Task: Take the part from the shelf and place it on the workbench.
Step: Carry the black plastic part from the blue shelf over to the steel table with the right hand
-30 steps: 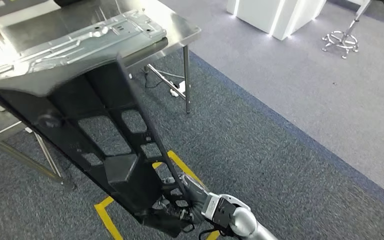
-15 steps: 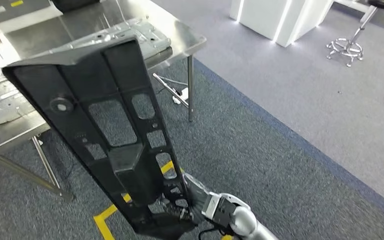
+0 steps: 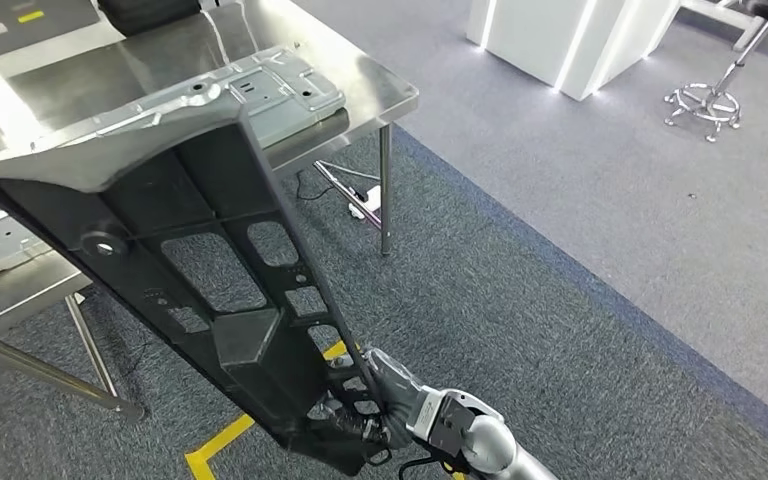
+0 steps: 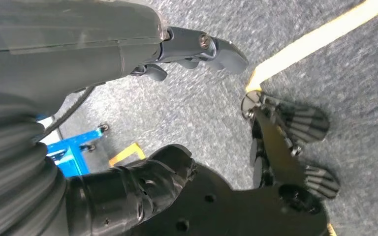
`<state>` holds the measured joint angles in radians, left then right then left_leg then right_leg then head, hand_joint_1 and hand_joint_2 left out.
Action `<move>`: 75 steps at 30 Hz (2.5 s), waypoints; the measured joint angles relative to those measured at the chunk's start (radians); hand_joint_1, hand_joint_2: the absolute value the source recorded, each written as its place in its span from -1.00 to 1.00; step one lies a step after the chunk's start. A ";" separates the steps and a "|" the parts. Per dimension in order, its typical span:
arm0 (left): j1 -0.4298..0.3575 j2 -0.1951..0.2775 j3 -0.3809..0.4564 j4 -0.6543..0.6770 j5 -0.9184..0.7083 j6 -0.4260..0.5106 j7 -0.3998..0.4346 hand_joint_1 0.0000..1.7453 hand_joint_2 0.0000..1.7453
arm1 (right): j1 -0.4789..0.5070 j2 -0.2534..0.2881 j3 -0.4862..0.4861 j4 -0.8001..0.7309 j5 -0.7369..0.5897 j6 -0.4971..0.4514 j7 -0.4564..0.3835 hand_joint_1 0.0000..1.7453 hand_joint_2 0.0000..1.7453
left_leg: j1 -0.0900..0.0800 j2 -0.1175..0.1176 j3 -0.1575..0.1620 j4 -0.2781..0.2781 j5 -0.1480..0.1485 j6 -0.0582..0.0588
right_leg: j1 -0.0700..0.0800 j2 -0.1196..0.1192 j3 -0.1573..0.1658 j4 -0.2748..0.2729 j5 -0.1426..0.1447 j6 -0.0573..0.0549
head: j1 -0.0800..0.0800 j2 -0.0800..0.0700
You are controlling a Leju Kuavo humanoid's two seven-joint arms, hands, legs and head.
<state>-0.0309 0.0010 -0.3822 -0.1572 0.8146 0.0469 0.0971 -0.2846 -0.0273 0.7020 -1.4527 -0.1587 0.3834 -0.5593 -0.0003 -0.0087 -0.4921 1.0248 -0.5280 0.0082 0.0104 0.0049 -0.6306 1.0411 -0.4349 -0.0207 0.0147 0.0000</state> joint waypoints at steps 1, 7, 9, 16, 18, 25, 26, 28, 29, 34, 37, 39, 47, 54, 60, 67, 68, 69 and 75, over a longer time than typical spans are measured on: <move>0.000 0.000 0.000 0.000 0.000 0.000 0.000 -1.00 1.00 | -0.001 0.000 0.000 -0.001 0.000 0.000 0.000 1.00 1.00 | 0.001 0.001 -0.004 0.019 -0.003 -0.004 | -0.003 0.001 0.011 -0.006 -0.002 -0.005 | 0.000 0.000; 0.000 -0.001 0.000 0.000 0.001 -0.002 -0.001 -1.00 1.00 | -0.001 0.001 0.000 -0.002 0.000 0.000 0.000 1.00 1.00 | 0.012 0.003 -0.175 0.259 -0.082 -0.024 | -0.006 0.000 0.061 -0.016 -0.037 -0.016 | 0.000 0.000; 0.002 -0.001 0.000 0.000 0.001 -0.002 -0.001 -1.00 1.00 | 0.000 0.001 0.000 -0.002 0.000 0.000 0.000 1.00 1.00 | 0.013 0.003 -0.161 0.166 0.001 -0.023 | -0.006 0.003 0.085 -0.016 -0.055 -0.013 | 0.000 0.000; 0.004 0.001 0.002 0.001 0.002 -0.002 -0.002 -1.00 1.00 | -0.001 0.001 0.000 -0.002 0.000 0.001 0.000 1.00 1.00 | 0.000 0.004 -0.098 -0.015 0.087 0.022 | -0.005 0.001 0.111 0.007 -0.083 0.023 | 0.000 0.000; 0.005 0.001 0.002 0.001 0.002 -0.002 -0.002 -1.00 1.00 | -0.003 0.001 -0.001 -0.002 0.000 0.001 0.000 1.00 1.00 | 0.004 0.005 -0.078 -0.023 0.083 0.031 | -0.008 0.001 0.074 0.080 -0.111 0.031 | 0.001 0.000; 0.005 0.000 0.002 0.001 0.003 -0.002 -0.002 -1.00 1.00 | 0.002 -0.002 -0.001 -0.002 0.000 0.001 0.000 1.00 1.00 | 0.006 0.003 -0.020 -0.019 0.030 0.027 | -0.024 -0.002 -0.045 0.119 -0.057 0.047 | 0.002 0.000; 0.006 0.000 0.002 0.001 0.003 -0.002 -0.002 -1.00 1.00 | 0.002 -0.003 -0.001 -0.002 0.000 0.001 0.000 1.00 1.00 | 0.006 0.002 -0.010 -0.017 0.020 0.021 | -0.023 -0.004 -0.031 0.063 -0.024 0.044 | 0.001 0.000; 0.004 0.000 0.002 0.001 0.004 -0.002 -0.002 -1.00 1.00 | 0.002 -0.004 -0.001 -0.002 0.000 0.001 0.000 1.00 1.00 | 0.004 0.001 -0.001 -0.014 0.006 0.008 | -0.019 -0.006 -0.017 0.011 0.004 0.033 | 0.001 0.000; 0.002 0.000 0.002 0.001 0.005 -0.002 -0.003 -1.00 1.00 | 0.002 -0.005 -0.002 -0.002 0.000 0.001 0.000 1.00 1.00 | 0.004 0.001 0.002 -0.012 0.003 0.002 | -0.016 -0.005 -0.014 0.011 -0.004 0.025 | 0.001 0.000; -0.002 -0.001 0.005 0.001 0.006 -0.001 -0.005 -1.00 1.00 | 0.001 -0.004 -0.002 -0.007 0.011 -0.009 -0.005 1.00 1.00 | 0.009 0.003 -0.061 0.126 -0.048 -0.018 | -0.018 -0.004 0.019 -0.001 -0.006 -0.006 | 0.001 0.000; -0.001 -0.001 0.007 0.001 0.007 0.000 -0.005 -1.00 1.00 | 0.002 -0.004 -0.002 -0.009 0.039 -0.024 -0.009 1.00 1.00 | 0.010 0.004 -0.162 0.258 -0.096 -0.023 | -0.011 -0.009 0.027 -0.001 -0.018 -0.014 | 0.000 0.000; 0.000 -0.001 0.007 0.001 0.008 0.001 -0.005 -1.00 1.00 | 0.002 -0.004 -0.002 -0.010 0.054 -0.031 -0.013 1.00 1.00 | 0.009 0.007 -0.161 0.200 -0.037 -0.016 | -0.006 -0.015 0.040 -0.001 -0.027 -0.015 | 0.000 0.000; -0.003 0.002 0.009 0.001 0.008 0.003 -0.009 -1.00 1.00 | -0.001 -0.006 -0.002 -0.018 0.066 -0.036 -0.019 1.00 1.00 | -0.009 0.039 -0.091 -0.014 0.084 0.031 | 0.002 -0.056 0.066 0.011 -0.068 0.017 | 0.001 0.000; -0.003 0.001 0.009 0.001 0.010 0.002 -0.014 -1.00 1.00 | 0.001 -0.014 -0.002 -0.020 0.069 -0.037 -0.020 1.00 1.00 | 0.003 -0.026 -0.087 -0.013 0.087 0.032 | -0.020 -0.006 -0.047 0.218 -0.126 0.044 | 0.001 0.000; -0.003 0.000 0.009 0.001 0.010 0.002 -0.016 -1.00 1.00 | -0.002 -0.016 -0.002 -0.021 0.070 -0.038 -0.020 1.00 1.00 | 0.010 -0.081 -0.105 0.006 0.079 -0.002 | -0.027 0.046 0.042 0.009 -0.046 0.031 | 0.001 0.000; -0.002 0.001 0.009 0.001 0.010 0.001 -0.016 -1.00 1.00 | -0.004 -0.016 -0.002 -0.022 0.070 -0.038 -0.020 1.00 1.00 | 0.014 -0.002 -0.229 0.260 -0.045 -0.026 | -0.022 -0.028 0.052 -0.007 -0.042 -0.002 | 0.001 0.000; -0.002 0.001 0.009 0.001 0.010 0.001 -0.016 -1.00 1.00 | -0.004 -0.016 -0.002 -0.022 0.071 -0.038 -0.020 1.00 1.00 | 0.014 0.000 -0.234 0.273 -0.041 -0.026 | -0.021 -0.039 0.053 -0.007 -0.043 -0.002 | 0.001 0.000; -0.001 0.001 0.009 0.001 0.010 0.001 -0.016 -1.00 1.00 | -0.004 -0.016 -0.002 -0.022 0.071 -0.038 -0.020 1.00 1.00 | 0.014 0.003 -0.219 0.245 -0.018 -0.025 | -0.020 -0.049 0.054 -0.007 -0.044 -0.002 | 0.001 0.000; -0.004 0.000 0.009 0.001 0.010 -0.007 -0.023 -1.00 1.00 | -0.008 -0.012 -0.002 -0.023 0.077 -0.040 -0.017 1.00 1.00 | -0.005 0.054 -0.098 0.000 0.073 0.009 | -0.012 -0.097 0.066 -0.008 -0.053 0.019 | 0.001 0.000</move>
<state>-0.0344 0.0009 -0.3735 -0.1560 0.8243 0.0404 0.0741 -0.2928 -0.0395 0.7003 -1.4753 -0.0821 0.3437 -0.5762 -0.0055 0.0453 -0.5900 1.0247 -0.4549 0.0169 -0.0021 -0.0923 -0.5649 1.0335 -0.4877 -0.0018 0.0156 0.0000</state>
